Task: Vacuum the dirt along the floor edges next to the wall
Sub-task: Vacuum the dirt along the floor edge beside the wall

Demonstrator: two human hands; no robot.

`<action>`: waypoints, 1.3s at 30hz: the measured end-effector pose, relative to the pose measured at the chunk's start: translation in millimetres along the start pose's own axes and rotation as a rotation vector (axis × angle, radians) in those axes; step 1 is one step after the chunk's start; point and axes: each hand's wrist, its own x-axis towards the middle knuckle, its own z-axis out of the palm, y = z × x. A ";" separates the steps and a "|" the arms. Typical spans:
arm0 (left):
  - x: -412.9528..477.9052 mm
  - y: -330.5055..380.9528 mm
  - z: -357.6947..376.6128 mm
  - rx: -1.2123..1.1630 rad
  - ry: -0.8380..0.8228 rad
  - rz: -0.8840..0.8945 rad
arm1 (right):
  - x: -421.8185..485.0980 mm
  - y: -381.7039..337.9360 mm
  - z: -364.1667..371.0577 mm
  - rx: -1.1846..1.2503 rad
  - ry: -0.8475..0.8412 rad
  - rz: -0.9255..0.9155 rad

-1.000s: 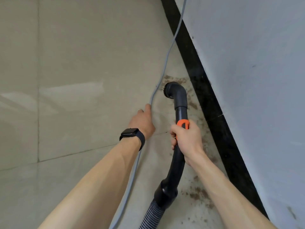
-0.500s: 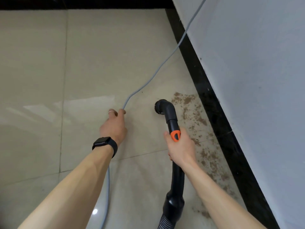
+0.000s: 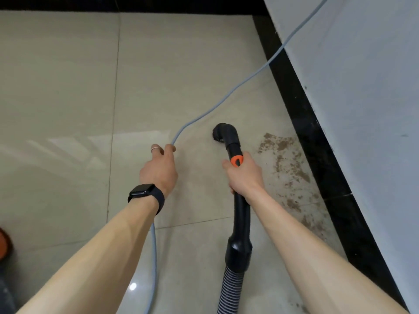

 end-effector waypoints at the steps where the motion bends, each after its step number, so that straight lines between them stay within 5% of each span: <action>1: -0.3 -1.5 -1.6 -0.002 -0.001 0.000 | 0.1 -7.6 7.4 -0.015 -0.009 -0.019; 14: -16.8 31.5 17.5 0.039 -0.113 0.129 | 14.4 18.5 -45.6 -0.369 0.134 0.016; 39: -8.2 53.2 45.0 0.204 -0.238 0.213 | 37.2 53.8 -98.8 -0.641 0.257 0.085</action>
